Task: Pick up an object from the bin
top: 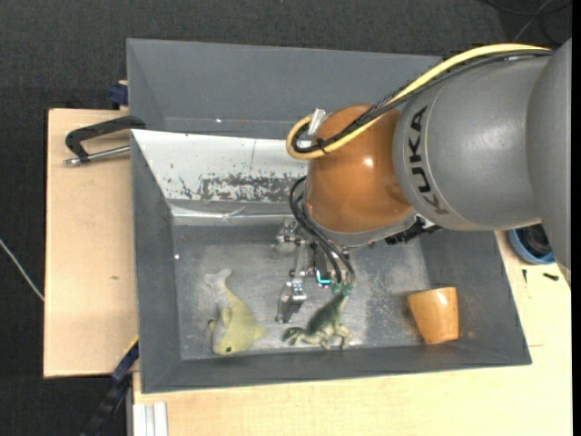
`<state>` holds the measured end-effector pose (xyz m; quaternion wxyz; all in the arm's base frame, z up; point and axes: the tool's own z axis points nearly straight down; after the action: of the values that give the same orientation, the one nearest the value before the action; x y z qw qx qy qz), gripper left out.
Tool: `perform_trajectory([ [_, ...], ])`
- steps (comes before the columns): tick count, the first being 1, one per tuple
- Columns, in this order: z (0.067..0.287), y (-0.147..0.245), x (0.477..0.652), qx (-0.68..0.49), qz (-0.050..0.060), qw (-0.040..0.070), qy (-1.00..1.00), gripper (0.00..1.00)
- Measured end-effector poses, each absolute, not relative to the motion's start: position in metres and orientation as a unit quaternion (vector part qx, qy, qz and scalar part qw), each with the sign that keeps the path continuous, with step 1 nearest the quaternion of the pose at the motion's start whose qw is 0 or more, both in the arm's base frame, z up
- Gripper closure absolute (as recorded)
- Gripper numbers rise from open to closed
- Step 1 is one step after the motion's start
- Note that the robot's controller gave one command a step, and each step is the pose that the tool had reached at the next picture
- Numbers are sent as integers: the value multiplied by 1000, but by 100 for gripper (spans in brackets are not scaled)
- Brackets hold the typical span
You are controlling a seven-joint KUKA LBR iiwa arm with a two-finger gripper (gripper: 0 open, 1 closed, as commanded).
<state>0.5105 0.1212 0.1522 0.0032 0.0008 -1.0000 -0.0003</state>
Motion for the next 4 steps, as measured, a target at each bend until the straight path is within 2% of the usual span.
perform_trajectory([
  [1,155,121,512,0,-1,0,-1000,100],
  [2,155,120,512,0,-1,0,-1000,0],
  [3,98,53,515,34,1,3,-999,0],
  [4,80,48,504,91,-7,-11,-996,0],
])
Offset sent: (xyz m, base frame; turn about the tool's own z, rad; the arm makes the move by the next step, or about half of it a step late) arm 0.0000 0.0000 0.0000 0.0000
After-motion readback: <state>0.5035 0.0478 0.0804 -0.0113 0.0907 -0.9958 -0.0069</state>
